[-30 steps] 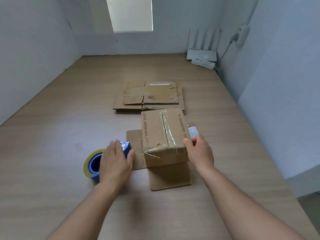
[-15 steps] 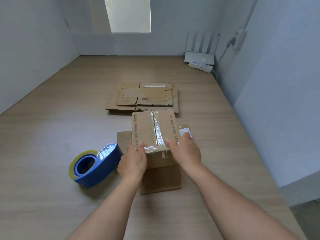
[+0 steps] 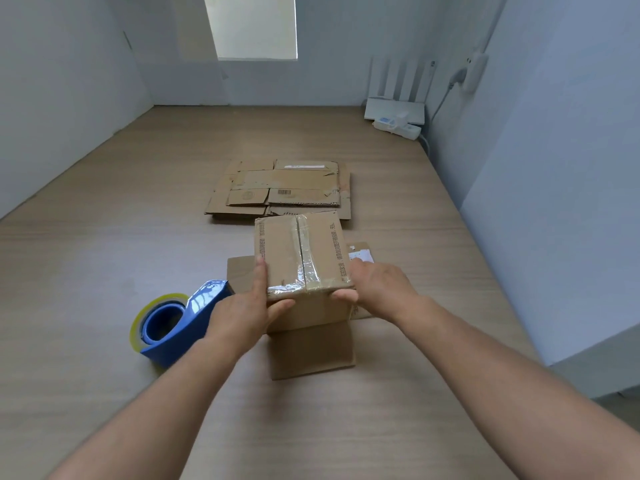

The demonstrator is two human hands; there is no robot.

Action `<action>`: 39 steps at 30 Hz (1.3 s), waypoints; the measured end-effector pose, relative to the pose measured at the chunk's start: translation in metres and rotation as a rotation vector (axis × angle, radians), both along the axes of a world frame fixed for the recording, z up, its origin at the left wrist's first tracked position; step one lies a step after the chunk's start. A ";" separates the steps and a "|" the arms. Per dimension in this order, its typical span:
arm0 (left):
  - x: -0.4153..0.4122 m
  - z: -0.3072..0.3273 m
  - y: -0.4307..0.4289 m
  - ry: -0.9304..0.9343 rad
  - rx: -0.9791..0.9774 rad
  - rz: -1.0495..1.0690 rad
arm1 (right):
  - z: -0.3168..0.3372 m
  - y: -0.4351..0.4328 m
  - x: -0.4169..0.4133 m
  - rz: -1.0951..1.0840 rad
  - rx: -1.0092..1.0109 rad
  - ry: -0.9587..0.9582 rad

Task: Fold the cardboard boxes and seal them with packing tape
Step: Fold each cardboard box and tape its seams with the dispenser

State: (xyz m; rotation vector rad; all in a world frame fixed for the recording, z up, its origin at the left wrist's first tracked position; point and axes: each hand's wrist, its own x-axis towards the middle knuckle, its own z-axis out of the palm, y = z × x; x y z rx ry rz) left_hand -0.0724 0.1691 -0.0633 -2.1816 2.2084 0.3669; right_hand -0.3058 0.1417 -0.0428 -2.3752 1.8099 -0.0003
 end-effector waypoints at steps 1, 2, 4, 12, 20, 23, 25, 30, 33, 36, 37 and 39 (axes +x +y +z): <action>0.006 -0.002 -0.002 0.023 0.016 -0.053 | -0.002 0.000 -0.005 0.033 0.016 -0.003; 0.012 -0.002 -0.004 0.064 0.047 -0.094 | -0.004 0.001 -0.009 0.064 0.027 -0.010; 0.022 -0.001 -0.007 0.181 0.129 -0.148 | -0.005 0.003 -0.013 0.092 0.057 -0.038; 0.036 0.016 -0.010 0.408 0.262 -0.180 | 0.018 -0.004 -0.025 0.111 0.207 0.028; 0.031 0.023 -0.012 0.302 0.210 -0.167 | 0.026 -0.009 -0.019 0.328 0.021 0.057; 0.030 0.020 -0.012 0.305 0.199 -0.168 | 0.020 -0.008 -0.015 0.333 -0.019 0.080; 0.028 0.018 -0.012 0.302 0.186 -0.165 | 0.013 -0.008 -0.010 0.312 -0.069 0.088; 0.032 0.024 -0.012 0.406 0.291 -0.190 | 0.005 -0.009 -0.009 0.236 -0.085 -0.018; 0.046 0.038 -0.012 0.408 0.275 -0.199 | 0.003 -0.009 -0.012 0.229 -0.087 -0.037; 0.054 0.047 -0.010 0.289 0.109 -0.216 | 0.001 -0.009 -0.012 0.228 -0.097 -0.063; 0.053 0.047 -0.009 0.258 0.070 -0.228 | 0.001 -0.009 -0.012 0.228 -0.102 -0.070; 0.047 0.039 -0.008 0.237 0.024 -0.196 | 0.000 -0.008 -0.013 0.226 -0.112 -0.080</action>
